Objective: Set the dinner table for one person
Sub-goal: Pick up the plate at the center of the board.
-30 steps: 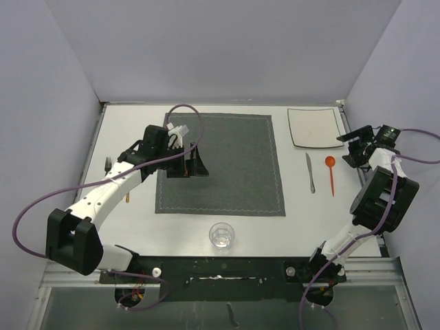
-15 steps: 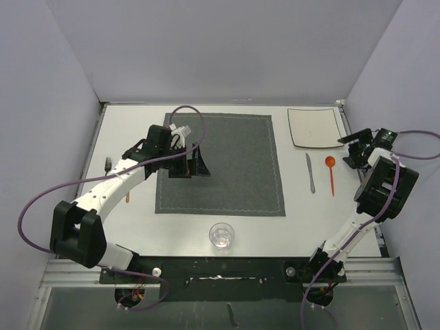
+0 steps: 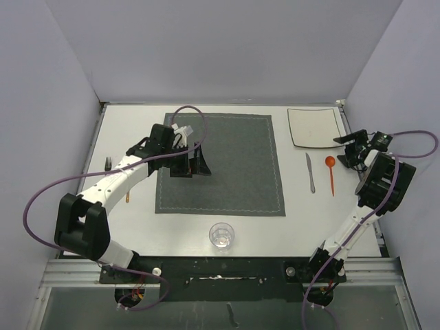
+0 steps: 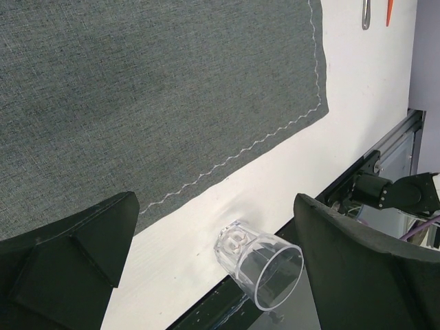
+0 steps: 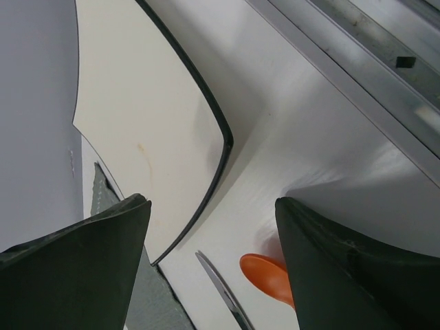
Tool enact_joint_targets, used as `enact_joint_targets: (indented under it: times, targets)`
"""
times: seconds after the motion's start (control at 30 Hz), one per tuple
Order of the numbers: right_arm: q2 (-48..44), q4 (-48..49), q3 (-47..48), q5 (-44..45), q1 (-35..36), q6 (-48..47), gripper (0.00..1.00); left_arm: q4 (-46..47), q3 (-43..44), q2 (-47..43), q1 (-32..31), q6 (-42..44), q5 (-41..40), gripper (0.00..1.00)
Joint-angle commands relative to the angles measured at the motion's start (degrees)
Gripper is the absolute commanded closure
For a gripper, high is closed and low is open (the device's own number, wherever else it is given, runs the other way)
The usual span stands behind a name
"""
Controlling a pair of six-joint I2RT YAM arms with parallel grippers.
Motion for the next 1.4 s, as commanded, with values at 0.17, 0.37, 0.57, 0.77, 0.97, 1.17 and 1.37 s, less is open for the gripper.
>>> enact_joint_targets:
  times: [0.17, 0.37, 0.57, 0.77, 0.97, 1.17, 1.37]
  targets:
    - [10.11, 7.24, 3.37, -0.74, -3.47, 5.59, 0.24, 2.91, 2.84, 2.58, 0.69, 1.15, 1.00, 0.02]
    - [16.72, 5.34, 7.61, -3.32, -3.58, 6.05, 0.26, 2.29, 2.65, 2.51, 1.31, 1.19, 0.35, 0.02]
    - [19.78, 2.61, 8.71, -3.58, -3.57, 6.57, 0.28, 1.62, 4.49, 3.92, 1.58, 1.10, -0.16, 0.02]
    - [21.05, -1.05, 10.50, -3.72, -3.84, 6.27, 0.29, 1.88, 5.03, 4.24, 1.58, 0.54, -0.62, 0.02]
    - [22.20, -1.98, 11.56, -4.66, -4.49, 6.87, 0.29, 1.88, 5.09, 3.90, 1.58, 0.14, -1.00, 0.02]
    - [23.90, -2.46, 12.55, -5.80, -4.91, 7.24, 0.29, 1.79, 4.60, 3.67, 1.58, -0.08, -1.26, 0.02]
    - [25.87, -3.02, 12.98, -7.17, -4.92, 7.47, 0.54, 1.46, 4.46, 2.74, 1.52, -0.17, -1.52, 0.02]
